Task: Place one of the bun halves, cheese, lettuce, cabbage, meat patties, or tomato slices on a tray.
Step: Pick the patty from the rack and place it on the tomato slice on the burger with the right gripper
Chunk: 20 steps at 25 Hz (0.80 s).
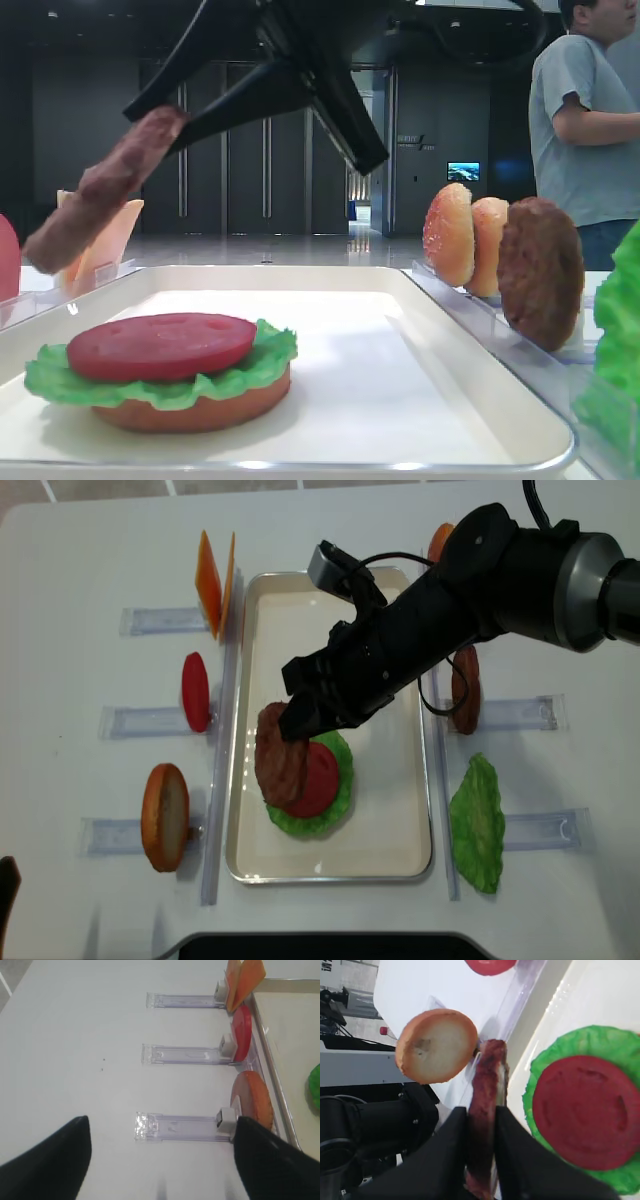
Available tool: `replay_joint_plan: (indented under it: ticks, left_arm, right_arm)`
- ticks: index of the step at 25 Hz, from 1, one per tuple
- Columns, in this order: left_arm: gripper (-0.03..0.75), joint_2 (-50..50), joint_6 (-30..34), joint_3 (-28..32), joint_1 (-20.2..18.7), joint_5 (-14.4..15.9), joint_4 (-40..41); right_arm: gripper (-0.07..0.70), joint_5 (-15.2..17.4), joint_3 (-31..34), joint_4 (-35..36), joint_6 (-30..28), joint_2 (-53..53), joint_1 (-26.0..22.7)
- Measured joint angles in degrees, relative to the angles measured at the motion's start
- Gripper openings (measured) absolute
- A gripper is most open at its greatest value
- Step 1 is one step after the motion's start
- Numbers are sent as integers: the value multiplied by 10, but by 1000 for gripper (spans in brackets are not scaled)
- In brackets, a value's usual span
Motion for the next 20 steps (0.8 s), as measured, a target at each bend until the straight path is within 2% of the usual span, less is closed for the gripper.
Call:
replay_joint_plan:
  ticks: [8,20]
  left_arm:
    - [692,0,0,0,0,0,0]
    - [692,0,0,0,0,0,0]
  right_arm:
    - [125,11,15,9,-10,19,-8]
    - [125,6,17,23,-49,39,-13]
